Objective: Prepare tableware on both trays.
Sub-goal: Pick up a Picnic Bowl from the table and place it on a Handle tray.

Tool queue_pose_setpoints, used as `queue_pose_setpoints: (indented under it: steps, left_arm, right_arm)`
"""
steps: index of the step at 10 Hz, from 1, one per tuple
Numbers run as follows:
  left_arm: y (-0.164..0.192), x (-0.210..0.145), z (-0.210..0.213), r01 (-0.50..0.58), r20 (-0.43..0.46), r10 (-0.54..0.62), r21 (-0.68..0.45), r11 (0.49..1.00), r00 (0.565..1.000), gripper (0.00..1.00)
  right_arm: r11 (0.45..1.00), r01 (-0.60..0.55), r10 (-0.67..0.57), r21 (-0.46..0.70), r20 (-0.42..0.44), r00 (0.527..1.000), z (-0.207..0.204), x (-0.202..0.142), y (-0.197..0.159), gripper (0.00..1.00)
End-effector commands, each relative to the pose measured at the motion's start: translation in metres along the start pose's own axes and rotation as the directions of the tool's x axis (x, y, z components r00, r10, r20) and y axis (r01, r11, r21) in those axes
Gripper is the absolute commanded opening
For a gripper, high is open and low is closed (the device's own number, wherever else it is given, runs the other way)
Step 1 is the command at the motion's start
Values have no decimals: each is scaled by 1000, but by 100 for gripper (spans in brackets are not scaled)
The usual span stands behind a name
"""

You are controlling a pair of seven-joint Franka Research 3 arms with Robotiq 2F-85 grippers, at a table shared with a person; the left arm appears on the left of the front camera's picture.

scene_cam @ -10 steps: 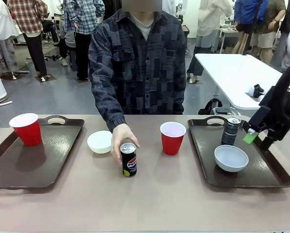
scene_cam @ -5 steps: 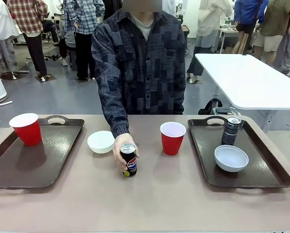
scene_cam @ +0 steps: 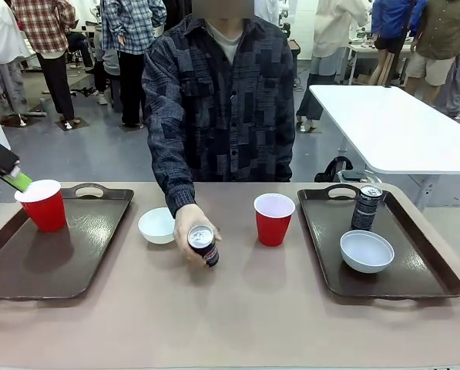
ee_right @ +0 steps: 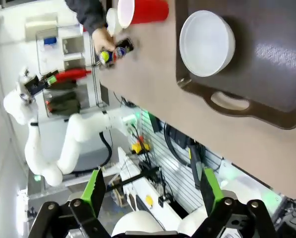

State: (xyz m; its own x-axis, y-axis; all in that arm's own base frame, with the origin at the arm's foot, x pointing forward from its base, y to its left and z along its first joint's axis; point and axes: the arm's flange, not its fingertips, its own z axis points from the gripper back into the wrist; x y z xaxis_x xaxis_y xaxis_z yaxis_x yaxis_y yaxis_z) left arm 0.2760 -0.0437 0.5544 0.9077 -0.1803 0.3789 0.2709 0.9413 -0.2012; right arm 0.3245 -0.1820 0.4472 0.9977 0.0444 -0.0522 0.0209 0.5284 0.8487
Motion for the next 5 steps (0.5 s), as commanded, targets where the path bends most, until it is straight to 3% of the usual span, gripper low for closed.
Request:
queue_pose_setpoints:
  steps: [1,5]
  left_arm:
    - [-15,-19,-44,22,-49,-19,68,997,999,100]
    - [-50,-13,-73,90,-141,-73,125,988,987,100]
  right_arm:
    - [998,62,-63,16,94,994,1,5,-8,100]
    - [979,184,-197,91,177,964,37,17,-31,100]
